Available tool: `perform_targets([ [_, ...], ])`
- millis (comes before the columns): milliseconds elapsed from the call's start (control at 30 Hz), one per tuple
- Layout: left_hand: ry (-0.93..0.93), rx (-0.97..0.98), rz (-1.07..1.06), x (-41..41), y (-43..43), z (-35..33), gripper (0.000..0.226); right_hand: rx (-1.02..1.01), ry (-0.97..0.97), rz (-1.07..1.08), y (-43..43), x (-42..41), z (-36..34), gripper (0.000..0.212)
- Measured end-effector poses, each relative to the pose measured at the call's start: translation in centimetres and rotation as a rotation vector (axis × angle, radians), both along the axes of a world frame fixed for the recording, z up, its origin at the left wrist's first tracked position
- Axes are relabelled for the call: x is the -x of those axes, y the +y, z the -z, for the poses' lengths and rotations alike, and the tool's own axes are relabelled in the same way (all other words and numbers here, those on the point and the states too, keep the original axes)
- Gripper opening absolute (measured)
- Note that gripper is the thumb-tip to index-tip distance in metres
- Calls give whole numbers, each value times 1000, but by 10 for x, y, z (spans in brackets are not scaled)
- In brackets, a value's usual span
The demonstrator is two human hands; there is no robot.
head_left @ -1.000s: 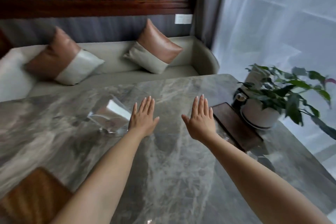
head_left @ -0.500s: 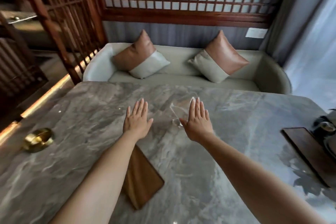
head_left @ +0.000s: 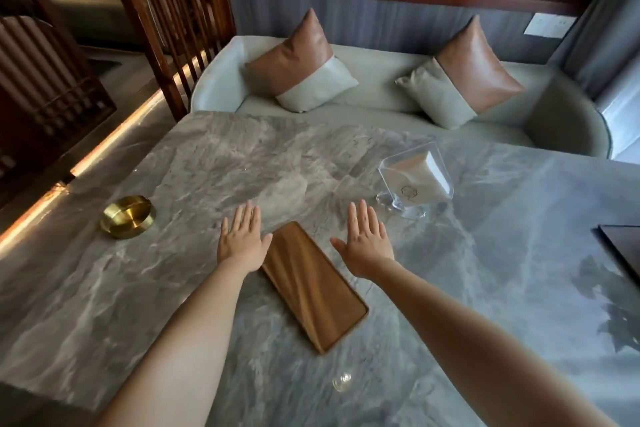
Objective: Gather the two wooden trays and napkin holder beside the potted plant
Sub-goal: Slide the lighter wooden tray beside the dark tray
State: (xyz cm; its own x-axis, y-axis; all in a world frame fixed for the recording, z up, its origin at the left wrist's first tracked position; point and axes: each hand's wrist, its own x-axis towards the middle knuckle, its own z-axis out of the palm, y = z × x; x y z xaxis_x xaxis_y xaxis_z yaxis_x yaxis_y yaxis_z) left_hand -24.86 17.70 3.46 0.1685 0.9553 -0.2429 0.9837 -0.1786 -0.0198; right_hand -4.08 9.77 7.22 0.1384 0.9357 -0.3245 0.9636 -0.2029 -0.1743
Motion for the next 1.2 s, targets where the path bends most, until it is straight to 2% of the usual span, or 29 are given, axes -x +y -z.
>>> perform_targets([
  [133,14,36,-18,9,-4,17,64,80,46,76,-16,5,22,71],
  [300,-7,61,-37,8,-5,28,57,188,30,188,-42,0,47,53],
  [400,9,103,-53,5,-3,33,54,256,72,282,-55,-2,57,50],
  [600,16,174,-58,-2,3,42,56,281,150,488,-57,-1,65,36],
  [800,-65,262,-115,-5,13,46,61,248,313,647,-60,1,69,34],
  [900,-146,302,-167,-6,16,48,61,236,415,690,-61,1,73,18],
  [1033,-200,307,-227,-8,17,50,59,231,488,773,-61,1,78,33],
  [1200,-260,294,-316,-11,14,52,58,243,566,788,-62,-5,78,32],
])
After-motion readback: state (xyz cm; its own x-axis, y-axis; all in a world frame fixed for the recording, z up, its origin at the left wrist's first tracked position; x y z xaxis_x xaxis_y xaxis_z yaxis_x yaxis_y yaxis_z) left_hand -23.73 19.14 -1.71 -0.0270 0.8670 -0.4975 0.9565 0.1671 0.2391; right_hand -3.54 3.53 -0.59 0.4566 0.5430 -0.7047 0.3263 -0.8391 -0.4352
